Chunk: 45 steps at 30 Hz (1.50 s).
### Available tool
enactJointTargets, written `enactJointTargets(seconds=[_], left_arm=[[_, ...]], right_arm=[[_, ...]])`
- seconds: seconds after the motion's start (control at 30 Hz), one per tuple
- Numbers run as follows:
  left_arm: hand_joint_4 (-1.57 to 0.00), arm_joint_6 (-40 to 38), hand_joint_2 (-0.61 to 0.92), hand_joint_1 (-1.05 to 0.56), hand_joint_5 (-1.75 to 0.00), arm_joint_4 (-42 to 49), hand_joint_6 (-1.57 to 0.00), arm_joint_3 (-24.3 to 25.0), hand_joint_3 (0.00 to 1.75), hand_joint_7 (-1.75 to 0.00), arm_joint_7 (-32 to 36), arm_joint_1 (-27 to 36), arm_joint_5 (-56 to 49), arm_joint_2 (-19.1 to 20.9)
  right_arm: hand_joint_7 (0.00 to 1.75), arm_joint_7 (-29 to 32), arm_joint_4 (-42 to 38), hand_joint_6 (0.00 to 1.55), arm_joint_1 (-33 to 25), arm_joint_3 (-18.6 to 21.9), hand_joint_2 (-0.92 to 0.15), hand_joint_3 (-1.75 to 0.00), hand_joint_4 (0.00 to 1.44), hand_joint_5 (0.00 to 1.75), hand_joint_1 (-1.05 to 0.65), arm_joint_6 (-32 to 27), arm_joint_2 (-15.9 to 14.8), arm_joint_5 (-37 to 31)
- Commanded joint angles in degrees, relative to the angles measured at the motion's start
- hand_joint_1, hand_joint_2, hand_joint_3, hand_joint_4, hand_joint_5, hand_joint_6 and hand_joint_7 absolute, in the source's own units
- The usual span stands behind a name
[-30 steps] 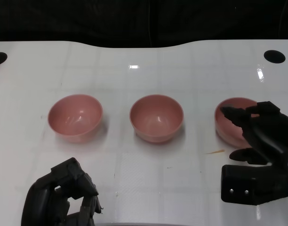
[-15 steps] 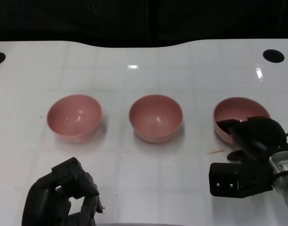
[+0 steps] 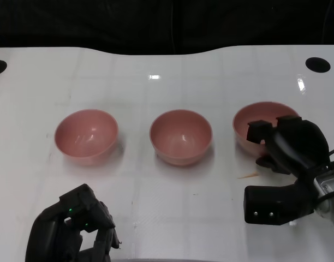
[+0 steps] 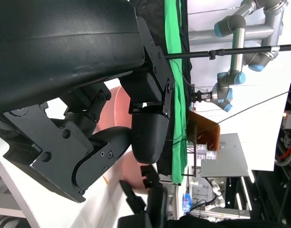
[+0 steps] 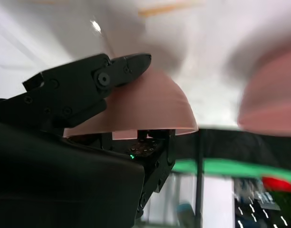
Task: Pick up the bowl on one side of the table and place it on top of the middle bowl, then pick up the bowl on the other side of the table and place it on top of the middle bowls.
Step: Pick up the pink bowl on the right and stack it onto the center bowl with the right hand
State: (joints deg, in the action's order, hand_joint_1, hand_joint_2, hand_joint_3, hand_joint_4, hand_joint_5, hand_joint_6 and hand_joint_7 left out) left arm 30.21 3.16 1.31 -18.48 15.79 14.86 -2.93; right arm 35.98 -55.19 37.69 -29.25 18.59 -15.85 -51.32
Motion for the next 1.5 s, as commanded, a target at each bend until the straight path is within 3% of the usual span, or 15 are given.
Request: enactJointTargets(seconds=[0.03, 0.17, 0.63, 0.83, 1.0, 1.1, 1.5], left_arm=[[-0.93, -0.19, 0.36, -0.11, -1.66, -0.46, -0.89, 0.18, 1.41, -1.46, 0.58, -0.19, 0.03, 0.21], [-0.92, -0.23, 0.36, -0.12, -1.66, -0.29, -0.89, 0.21, 1.42, -1.46, 0.49, -0.28, -0.02, 0.26], [-0.93, 0.09, 0.34, -0.12, -1.66, 0.00, -0.90, 0.36, 1.42, -1.46, 0.55, -0.54, -0.57, 0.22], [-0.94, -0.06, 0.33, -0.14, -1.66, -0.32, -0.91, 0.35, 1.44, -1.45, 1.01, -0.29, -1.06, -0.10], [-0.94, -0.25, 0.33, -0.14, -1.65, -0.55, -0.91, 0.34, 1.44, -1.45, 1.16, -0.18, -1.20, -0.19], [-0.94, -0.70, 0.33, -0.13, -1.65, -1.28, -0.90, 0.06, 1.44, -1.44, 1.36, 0.27, -1.18, -0.23], [-0.94, 0.00, 0.33, -0.14, -1.65, -1.42, -0.91, -0.29, 1.44, -1.45, 1.98, 0.51, -2.34, -0.13]], right_arm=[[1.75, 3.11, 5.83, 0.75, 2.22, 0.79, -0.48, -1.11, 0.95, 1.75, -0.18, 2.11, -1.64, 0.70], [1.75, 2.64, 10.75, 0.76, 1.35, 1.09, -0.41, -1.18, 0.95, 1.75, -0.18, 2.96, -2.22, 1.07], [1.72, -3.18, 23.11, 0.77, 0.25, 2.73, -0.36, -1.33, 0.97, 1.75, -0.21, 5.40, -1.81, 3.20], [1.75, -6.08, 18.95, 0.78, 4.33, 0.53, -0.33, -1.29, 0.97, 1.75, -0.19, 9.82, 3.41, 4.55], [1.75, -5.60, 17.12, 0.78, 5.16, 0.40, -0.33, -1.27, 0.97, 1.75, -0.19, 10.90, 3.95, 4.18], [1.75, -4.65, 12.91, 0.79, 6.45, -1.09, -0.33, -1.27, 0.98, 1.75, -0.17, 11.54, 6.76, 3.76], [1.75, -4.26, 3.99, 0.77, 9.43, -3.88, -0.35, -1.29, 0.96, 1.75, -0.20, 13.30, 10.31, 3.28]])
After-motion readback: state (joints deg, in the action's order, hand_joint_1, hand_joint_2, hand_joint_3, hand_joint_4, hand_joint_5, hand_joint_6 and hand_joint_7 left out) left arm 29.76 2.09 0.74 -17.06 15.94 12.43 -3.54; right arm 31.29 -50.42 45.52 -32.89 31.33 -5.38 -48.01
